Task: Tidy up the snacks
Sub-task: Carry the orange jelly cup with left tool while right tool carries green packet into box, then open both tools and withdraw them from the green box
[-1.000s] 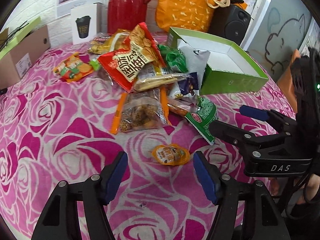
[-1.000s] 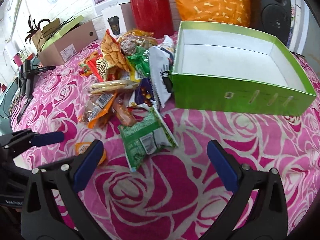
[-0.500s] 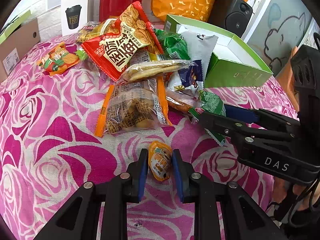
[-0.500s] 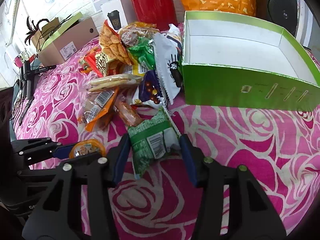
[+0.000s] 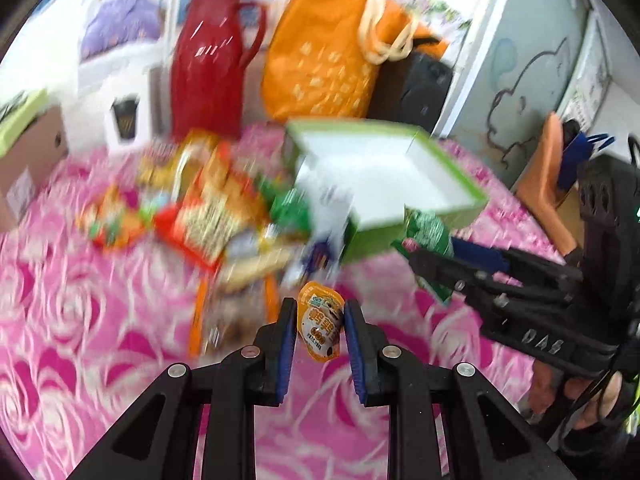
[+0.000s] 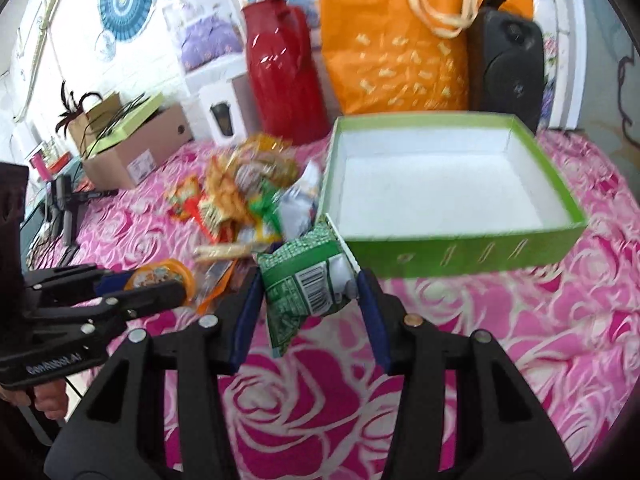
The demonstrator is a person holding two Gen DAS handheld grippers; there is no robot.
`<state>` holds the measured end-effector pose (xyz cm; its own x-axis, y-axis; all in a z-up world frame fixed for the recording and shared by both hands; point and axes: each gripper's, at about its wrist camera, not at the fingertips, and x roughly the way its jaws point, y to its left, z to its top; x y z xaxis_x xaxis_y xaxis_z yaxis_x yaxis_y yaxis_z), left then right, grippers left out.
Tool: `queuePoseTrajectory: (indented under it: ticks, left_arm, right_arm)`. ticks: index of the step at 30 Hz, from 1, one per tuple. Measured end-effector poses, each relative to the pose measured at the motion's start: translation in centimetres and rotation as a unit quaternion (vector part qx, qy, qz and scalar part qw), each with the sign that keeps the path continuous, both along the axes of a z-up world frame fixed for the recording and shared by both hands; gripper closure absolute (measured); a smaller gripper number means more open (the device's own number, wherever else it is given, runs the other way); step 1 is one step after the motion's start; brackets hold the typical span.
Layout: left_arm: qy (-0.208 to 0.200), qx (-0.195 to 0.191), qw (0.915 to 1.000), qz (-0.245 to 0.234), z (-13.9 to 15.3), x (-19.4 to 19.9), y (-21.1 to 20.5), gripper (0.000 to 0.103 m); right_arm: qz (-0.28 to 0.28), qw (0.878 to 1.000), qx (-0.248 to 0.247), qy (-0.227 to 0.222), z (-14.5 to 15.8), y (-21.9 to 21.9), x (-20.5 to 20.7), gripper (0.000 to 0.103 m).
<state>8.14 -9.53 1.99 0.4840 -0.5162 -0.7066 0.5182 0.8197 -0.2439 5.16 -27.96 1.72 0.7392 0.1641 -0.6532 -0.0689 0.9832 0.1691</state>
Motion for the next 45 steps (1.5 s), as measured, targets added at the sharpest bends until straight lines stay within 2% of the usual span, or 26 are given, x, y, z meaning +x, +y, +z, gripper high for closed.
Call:
queuePoseTrajectory:
  ticks: [4, 7, 11, 18, 19, 20, 21, 22, 23, 24, 27, 35, 39, 45]
  left_arm:
    - [-0.027, -0.012, 0.9994, -0.015, 2.1, 2.1, -3.0, 0.080]
    - [-0.017, -0.021, 0.9995, -0.018, 2.2, 4.3, -5.0, 0.080]
    - [0.004, -0.029, 0.9994, -0.016, 1.5, 7.3, -7.0, 0.080]
    - [0.023, -0.005, 0.9996, -0.014, -0.9, 9.6, -9.9, 0.079]
    - [0.023, 0.000, 0.9997, -0.011, -1.2, 9.8, -10.0, 0.079]
    - [0.019, 0.003, 0.9998, -0.006, -1.5, 9.9, -10.0, 0.078]
    - [0.017, 0.003, 0.9999, -0.001, -1.5, 9.9, -9.9, 0.069]
    - [0.018, 0.003, 0.9998, 0.004, -1.5, 10.0, -9.9, 0.057]
    - [0.019, 0.002, 0.9997, 0.016, -1.5, 10.1, -9.6, 0.025]
    - [0.012, 0.003, 0.9994, 0.031, -1.3, 10.1, -9.3, 0.011]
    - [-0.017, 0.008, 0.9980, 0.061, -0.5, 9.8, -8.4, 0.004]
    - [-0.024, 0.011, 0.9972, 0.071, 0.4, 8.5, -6.8, 0.004]
    - [-0.032, 0.011, 0.9966, 0.075, 1.8, 7.5, -6.3, 0.004]
    - [-0.046, -0.004, 0.9942, 0.097, 5.3, 4.8, -3.3, 0.004]
  right_arm:
    - [-0.043, 0.999, -0.014, -0.012, 0.8, -2.4, 1.2, 0.053]
    - [-0.077, 0.997, -0.016, -0.012, 0.6, -4.7, 2.7, 0.053]
    - [-0.100, 0.995, -0.029, -0.012, 0.3, -6.5, 4.2, 0.052]
    - [-0.107, 0.993, -0.046, -0.006, -1.2, -7.4, 6.5, 0.051]
    - [-0.107, 0.993, -0.051, -0.009, -1.3, -7.5, 6.6, 0.050]
    - [-0.108, 0.992, -0.057, -0.011, -1.4, -7.4, 6.7, 0.041]
    - [-0.108, 0.992, -0.069, -0.013, -1.5, -7.3, 6.7, 0.032]
    - [-0.109, 0.991, -0.080, -0.017, -1.5, -7.3, 6.7, 0.013]
    - [-0.116, 0.989, -0.090, -0.021, -1.5, -7.3, 6.6, 0.010]
    - [-0.116, 0.988, -0.096, -0.024, -1.5, -7.3, 6.6, 0.008]
    - [-0.118, 0.988, -0.098, -0.020, -1.6, -7.6, 6.5, 0.002]
    - [-0.117, 0.987, -0.109, -0.014, -0.9, -6.7, 5.3, 0.002]
    - [-0.110, 0.987, -0.110, -0.035, 1.1, -5.8, 3.9, 0.002]
    - [-0.099, 0.987, -0.100, -0.080, 5.0, -4.1, 1.0, 0.002]
